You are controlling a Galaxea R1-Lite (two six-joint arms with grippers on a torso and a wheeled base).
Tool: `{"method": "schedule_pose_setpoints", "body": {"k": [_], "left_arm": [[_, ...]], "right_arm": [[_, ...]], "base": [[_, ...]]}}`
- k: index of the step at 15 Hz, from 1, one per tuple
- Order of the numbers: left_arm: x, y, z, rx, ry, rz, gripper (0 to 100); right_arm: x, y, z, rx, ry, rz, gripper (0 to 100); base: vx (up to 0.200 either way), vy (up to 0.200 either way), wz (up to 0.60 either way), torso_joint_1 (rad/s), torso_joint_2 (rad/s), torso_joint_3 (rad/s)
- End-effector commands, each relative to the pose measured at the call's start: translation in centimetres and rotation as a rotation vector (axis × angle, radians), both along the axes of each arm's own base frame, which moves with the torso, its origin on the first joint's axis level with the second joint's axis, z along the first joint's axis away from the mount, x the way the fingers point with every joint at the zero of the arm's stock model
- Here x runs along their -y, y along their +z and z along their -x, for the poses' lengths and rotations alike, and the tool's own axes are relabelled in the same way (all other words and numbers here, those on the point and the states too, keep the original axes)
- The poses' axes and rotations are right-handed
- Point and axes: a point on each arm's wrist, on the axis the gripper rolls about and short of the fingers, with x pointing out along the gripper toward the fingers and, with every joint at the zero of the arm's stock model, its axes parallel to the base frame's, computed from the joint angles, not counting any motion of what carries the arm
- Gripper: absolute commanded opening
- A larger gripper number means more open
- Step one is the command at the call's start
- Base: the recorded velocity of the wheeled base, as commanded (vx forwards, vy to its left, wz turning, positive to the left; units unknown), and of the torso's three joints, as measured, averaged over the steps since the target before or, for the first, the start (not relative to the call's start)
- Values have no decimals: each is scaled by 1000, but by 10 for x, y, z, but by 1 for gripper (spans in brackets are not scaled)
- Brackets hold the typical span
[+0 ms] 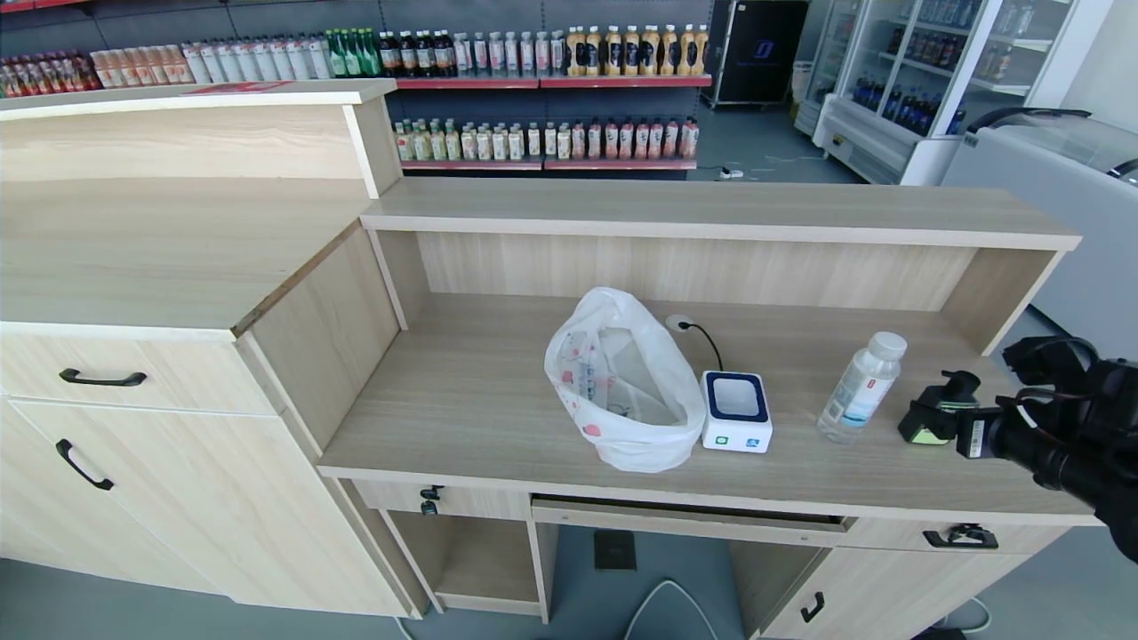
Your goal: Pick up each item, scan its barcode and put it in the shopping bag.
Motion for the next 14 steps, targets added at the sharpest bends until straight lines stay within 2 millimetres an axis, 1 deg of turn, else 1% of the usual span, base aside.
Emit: {"method": "schedule_pose_setpoints", "body": {"k": [1,3,9,12,14], "left_arm": [[0,0,0,-3,1,0,100],[0,0,0,-1,1,0,100],[0,0,0,-3,1,0,100],[0,0,0,-1,1,0,100],[0,0,0,-1,1,0,100]], "right_arm": [[-5,-26,-6,-76,21,-19,100],[-6,-29,-14,-59,31,-13,100],[-10,-31,-52,26,62,-3,100],[-10,-33,-65,47,70,2,100],[-12,-38,-71,46,81,2,100]], "base": [[0,0,0,0,0,0],[0,0,0,0,0,0],[0,0,0,0,0,0],[0,0,0,0,0,0],[0,0,0,0,0,0]]}}
